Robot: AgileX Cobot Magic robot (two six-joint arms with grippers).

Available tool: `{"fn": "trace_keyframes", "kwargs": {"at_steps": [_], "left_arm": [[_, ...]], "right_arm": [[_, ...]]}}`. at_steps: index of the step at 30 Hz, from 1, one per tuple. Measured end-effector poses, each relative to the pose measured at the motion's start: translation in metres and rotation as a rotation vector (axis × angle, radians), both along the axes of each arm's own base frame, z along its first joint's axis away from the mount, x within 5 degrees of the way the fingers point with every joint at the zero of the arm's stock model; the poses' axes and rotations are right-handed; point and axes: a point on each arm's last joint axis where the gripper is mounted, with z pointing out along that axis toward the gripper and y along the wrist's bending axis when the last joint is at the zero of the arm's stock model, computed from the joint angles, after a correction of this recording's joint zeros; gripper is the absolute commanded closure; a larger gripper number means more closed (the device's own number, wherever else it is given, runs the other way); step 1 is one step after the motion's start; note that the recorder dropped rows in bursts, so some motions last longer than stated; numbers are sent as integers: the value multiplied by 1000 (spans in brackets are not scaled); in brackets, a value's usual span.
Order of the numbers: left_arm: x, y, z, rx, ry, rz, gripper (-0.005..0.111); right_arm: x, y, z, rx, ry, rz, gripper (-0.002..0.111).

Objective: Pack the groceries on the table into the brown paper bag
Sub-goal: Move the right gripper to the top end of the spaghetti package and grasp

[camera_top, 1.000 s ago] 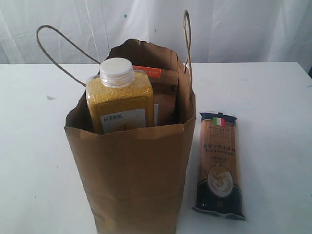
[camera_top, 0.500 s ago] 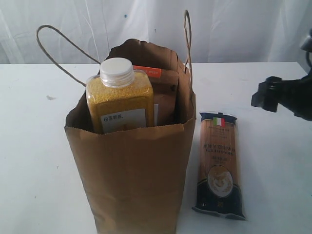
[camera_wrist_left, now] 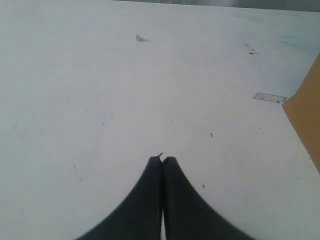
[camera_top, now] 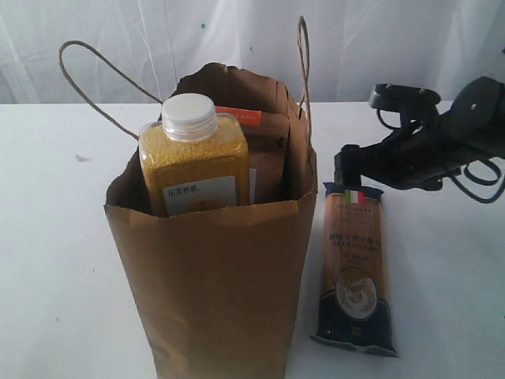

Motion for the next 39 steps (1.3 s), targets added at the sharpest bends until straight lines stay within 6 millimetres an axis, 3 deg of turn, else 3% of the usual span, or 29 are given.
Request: {"fn": "trace_keyframes", "kwargs": {"at_steps": [10,23,28,35,39], "left_arm": [[0,0,0,0,0,0,107],[0,0,0,0,0,0,107],[0,0,0,0,0,0,107],[0,0,0,0,0,0,107],[0,0,0,0,0,0,107]], "right_arm": [[26,12,-37,-18,36,0,21],[38,14,-70,-42,87,2,24],[41,14,-77,-51,96,10,48],[43,14,-80,-27,110,-28,105],[47,15,-77,-12,130,-32,108]]}}
